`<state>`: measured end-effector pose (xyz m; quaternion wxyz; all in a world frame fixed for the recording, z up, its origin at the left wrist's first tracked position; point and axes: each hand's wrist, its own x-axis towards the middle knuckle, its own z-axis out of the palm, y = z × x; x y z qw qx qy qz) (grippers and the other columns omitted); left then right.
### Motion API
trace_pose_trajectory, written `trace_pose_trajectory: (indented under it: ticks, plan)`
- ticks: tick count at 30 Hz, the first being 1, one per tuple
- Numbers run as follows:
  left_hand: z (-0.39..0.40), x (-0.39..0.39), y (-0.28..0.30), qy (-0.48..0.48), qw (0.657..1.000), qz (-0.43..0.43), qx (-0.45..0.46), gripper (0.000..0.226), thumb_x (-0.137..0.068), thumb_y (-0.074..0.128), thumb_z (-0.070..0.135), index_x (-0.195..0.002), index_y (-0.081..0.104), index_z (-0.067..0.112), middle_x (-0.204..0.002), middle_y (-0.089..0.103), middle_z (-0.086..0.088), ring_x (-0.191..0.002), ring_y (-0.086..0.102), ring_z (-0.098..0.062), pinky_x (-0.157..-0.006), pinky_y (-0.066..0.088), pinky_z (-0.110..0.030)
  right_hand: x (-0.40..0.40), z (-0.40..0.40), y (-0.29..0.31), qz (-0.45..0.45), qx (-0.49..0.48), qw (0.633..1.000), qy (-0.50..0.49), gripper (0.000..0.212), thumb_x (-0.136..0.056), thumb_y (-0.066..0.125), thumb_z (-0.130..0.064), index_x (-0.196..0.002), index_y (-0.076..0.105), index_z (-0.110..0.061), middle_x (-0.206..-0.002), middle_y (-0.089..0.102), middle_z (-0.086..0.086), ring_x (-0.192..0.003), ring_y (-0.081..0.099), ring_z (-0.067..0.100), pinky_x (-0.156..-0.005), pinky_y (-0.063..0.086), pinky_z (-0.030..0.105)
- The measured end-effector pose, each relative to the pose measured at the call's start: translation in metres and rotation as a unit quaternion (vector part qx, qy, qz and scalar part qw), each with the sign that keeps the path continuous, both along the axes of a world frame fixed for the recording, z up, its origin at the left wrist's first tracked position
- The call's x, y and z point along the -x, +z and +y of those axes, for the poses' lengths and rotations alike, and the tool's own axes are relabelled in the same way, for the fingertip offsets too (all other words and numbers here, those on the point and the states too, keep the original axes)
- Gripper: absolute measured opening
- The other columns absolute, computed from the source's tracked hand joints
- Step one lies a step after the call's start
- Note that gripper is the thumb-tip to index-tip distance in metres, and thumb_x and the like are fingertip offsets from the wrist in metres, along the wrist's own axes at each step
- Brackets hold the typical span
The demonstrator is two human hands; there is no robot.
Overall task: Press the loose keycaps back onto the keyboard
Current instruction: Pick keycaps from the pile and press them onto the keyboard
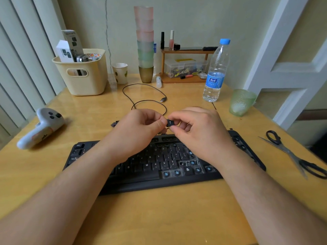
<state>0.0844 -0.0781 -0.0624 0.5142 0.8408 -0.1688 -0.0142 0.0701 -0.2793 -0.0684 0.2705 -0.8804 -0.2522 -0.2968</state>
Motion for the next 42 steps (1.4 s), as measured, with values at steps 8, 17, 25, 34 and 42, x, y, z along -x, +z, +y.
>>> trace_pose_trajectory:
  ticks: [8, 17, 25, 34, 42]
  plan:
    - [0.0, 0.003, 0.002, -0.016, 1.0, -0.009, -0.017, 0.021, -0.101, 0.062, 0.042, -0.092, 0.074, 0.027, -0.091, 0.077, 0.0, -0.088, 0.069, -0.027, -0.09, 0.055, -0.045, 0.002, 0.0, 0.001, 0.024, -0.006, 1.0, 0.001, 0.018, -0.082, 0.081, -0.018, -0.099, 0.08, -0.023, -0.078, 0.064, -0.012, -0.068, 0.061, 0.009, -0.064, 0.056, 0.033]
    - [0.005, 0.011, 0.006, -0.033, 0.985, -0.081, -0.145, 0.017, -0.097, 0.062, 0.054, -0.095, 0.071, 0.04, -0.076, 0.068, 0.015, -0.069, 0.058, -0.001, -0.066, 0.046, -0.025, 0.018, -0.028, 0.049, 0.209, 0.175, 0.962, -0.014, 0.008, -0.085, 0.079, -0.036, -0.09, 0.073, -0.039, -0.078, 0.066, -0.019, -0.075, 0.061, 0.002, -0.072, 0.053, 0.029]
    - [-0.014, 0.033, 0.007, -0.112, 0.976, -0.12, -0.14, 0.016, -0.097, 0.065, 0.049, -0.106, 0.075, 0.039, -0.094, 0.073, 0.015, -0.09, 0.065, -0.001, -0.081, 0.053, -0.022, 0.076, -0.063, 0.052, 0.217, 0.171, 0.96, -0.053, 0.011, -0.078, 0.077, -0.04, -0.088, 0.072, -0.04, -0.083, 0.066, -0.02, -0.084, 0.063, 0.003, -0.073, 0.053, 0.028]
    - [-0.022, 0.042, 0.012, -0.2, 0.98, -0.013, -0.006, 0.011, -0.091, 0.077, 0.035, -0.099, 0.08, 0.028, -0.093, 0.078, 0.004, -0.092, 0.071, -0.018, -0.086, 0.055, -0.022, 0.093, -0.041, 0.033, 0.14, 0.005, 0.99, -0.015, 0.024, -0.073, 0.089, -0.019, -0.089, 0.078, -0.032, -0.079, 0.068, -0.015, -0.073, 0.065, 0.011, -0.065, 0.048, 0.012]
    - [-0.022, 0.039, 0.009, -0.209, 0.97, 0.085, 0.095, 0.024, -0.085, 0.08, 0.021, -0.109, 0.078, 0.015, -0.102, 0.08, -0.01, -0.096, 0.073, -0.016, -0.102, 0.055, -0.034, 0.093, -0.034, 0.029, 0.086, -0.001, 0.996, 0.017, 0.032, -0.071, 0.093, -0.017, -0.099, 0.08, -0.026, -0.077, 0.065, -0.005, -0.071, 0.06, 0.019, -0.066, 0.051, 0.03]
